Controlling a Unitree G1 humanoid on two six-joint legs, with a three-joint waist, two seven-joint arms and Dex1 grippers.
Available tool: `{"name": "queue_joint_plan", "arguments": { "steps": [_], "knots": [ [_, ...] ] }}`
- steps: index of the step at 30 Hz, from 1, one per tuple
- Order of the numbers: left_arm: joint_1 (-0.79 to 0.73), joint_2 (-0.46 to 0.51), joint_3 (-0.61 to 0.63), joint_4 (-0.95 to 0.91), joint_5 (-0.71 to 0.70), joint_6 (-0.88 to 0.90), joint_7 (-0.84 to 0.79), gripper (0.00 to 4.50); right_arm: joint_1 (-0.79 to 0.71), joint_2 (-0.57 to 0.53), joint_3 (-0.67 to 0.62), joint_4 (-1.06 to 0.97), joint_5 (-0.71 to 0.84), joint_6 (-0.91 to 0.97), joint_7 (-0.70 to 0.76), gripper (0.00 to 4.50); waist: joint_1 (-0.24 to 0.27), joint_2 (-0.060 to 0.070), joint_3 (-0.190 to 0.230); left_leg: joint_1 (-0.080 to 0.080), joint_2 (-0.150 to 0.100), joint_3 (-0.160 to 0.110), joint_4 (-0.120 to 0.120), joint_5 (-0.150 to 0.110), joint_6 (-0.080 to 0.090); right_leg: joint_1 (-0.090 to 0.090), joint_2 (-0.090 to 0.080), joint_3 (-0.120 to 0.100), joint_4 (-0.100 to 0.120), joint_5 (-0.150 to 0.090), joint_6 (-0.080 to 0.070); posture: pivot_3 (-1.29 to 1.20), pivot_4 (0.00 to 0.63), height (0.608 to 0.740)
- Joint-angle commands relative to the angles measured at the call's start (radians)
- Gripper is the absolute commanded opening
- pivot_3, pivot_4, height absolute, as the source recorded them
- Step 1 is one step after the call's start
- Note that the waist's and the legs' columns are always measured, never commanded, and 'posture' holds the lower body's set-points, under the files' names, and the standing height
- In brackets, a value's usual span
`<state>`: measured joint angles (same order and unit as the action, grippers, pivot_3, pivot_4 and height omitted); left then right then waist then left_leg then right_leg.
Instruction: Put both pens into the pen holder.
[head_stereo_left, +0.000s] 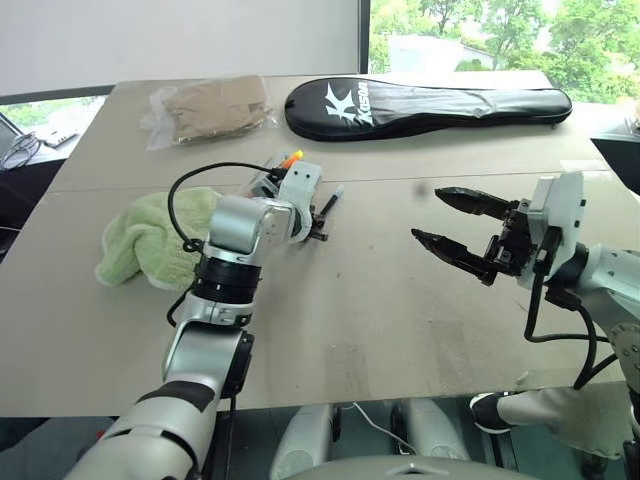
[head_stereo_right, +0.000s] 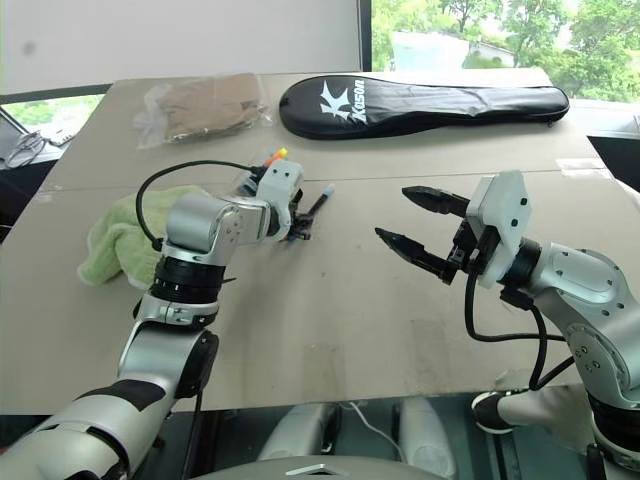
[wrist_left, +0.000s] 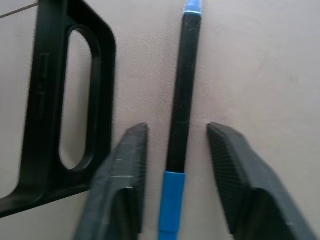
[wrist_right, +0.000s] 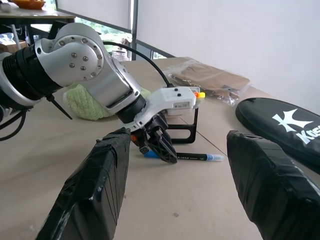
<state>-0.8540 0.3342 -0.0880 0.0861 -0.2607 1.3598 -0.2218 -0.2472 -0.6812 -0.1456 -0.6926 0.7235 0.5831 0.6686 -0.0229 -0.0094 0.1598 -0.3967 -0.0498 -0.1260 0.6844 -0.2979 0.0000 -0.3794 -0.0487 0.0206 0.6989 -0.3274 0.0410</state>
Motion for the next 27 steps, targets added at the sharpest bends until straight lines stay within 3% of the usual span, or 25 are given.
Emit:
{"name": "queue_joint_plan", "arguments": {
  "steps": [1,5,7,9,14,19,20,27],
  "knots": [
    [0.049,0.041,-0.002,-0.115,-0.047,0.003,-0.077,0.08,0.005,-0.007,-0.017,-0.037,0.007,-0.014,-0.006,3.27,0.004,0.000,0.000,0.000,0.000,0.000,0.000,0.000,0.000,0.000,0.000,0.000,0.000,0.000,0.000,0.00,0.150,0.740],
    [0.181,0.273,-0.012,-0.407,-0.197,0.002,-0.318,0.08,0.030,-0.026,-0.035,-0.041,0.047,0.007,0.017,3.27,-0.013,0.000,0.000,0.000,0.001,0.001,-0.001,0.000,0.000,-0.002,0.001,0.002,0.000,0.000,0.000,0.00,0.150,0.740],
    [0.261,0.393,-0.008,-0.510,-0.246,-0.085,-0.447,0.08,0.070,-0.062,-0.048,-0.045,0.062,0.011,0.060,3.27,-0.016,0.001,0.000,0.000,0.001,0.001,-0.002,0.000,0.000,-0.002,0.001,0.002,0.000,0.000,0.000,0.00,0.150,0.740],
    [0.311,0.465,-0.002,-0.547,-0.260,-0.176,-0.527,0.08,0.139,-0.123,-0.042,-0.053,0.015,-0.017,0.129,3.27,-0.010,0.001,0.000,0.001,0.001,0.001,-0.003,0.000,0.000,0.000,0.000,0.002,-0.002,0.000,0.000,0.00,0.150,0.740],
    [0.410,0.675,-0.129,-0.539,-0.159,-0.477,-0.758,0.08,0.249,-0.197,-0.038,-0.035,-0.062,-0.086,0.227,3.27,0.009,0.001,0.000,0.001,0.001,0.000,-0.002,0.000,0.000,0.002,0.000,0.000,-0.003,0.000,0.000,0.00,0.150,0.740],
    [0.360,0.681,-0.180,-0.441,-0.085,-0.608,-0.837,2.13,0.265,-0.197,-0.051,-0.035,-0.031,-0.106,0.269,3.27,0.012,0.001,0.000,0.001,0.001,-0.001,-0.002,0.000,0.000,0.002,0.000,-0.001,-0.003,0.000,0.000,0.00,0.150,0.740],
    [0.337,0.670,-0.194,-0.422,-0.068,-0.621,-0.843,2.32,0.269,-0.202,-0.043,-0.033,-0.041,-0.110,0.276,3.27,0.014,0.001,0.000,0.001,0.001,-0.001,-0.002,0.000,0.001,0.003,0.000,-0.001,-0.003,0.000,0.000,0.00,0.150,0.740],
    [0.237,0.578,-0.321,-0.402,-0.018,-0.666,-0.944,2.32,0.257,-0.174,-0.002,-0.038,-0.058,-0.113,0.259,3.27,0.003,0.001,0.000,0.001,0.000,0.000,-0.001,-0.001,0.002,0.003,0.001,-0.003,-0.002,0.000,0.000,0.00,0.150,0.740]
  ]
}}
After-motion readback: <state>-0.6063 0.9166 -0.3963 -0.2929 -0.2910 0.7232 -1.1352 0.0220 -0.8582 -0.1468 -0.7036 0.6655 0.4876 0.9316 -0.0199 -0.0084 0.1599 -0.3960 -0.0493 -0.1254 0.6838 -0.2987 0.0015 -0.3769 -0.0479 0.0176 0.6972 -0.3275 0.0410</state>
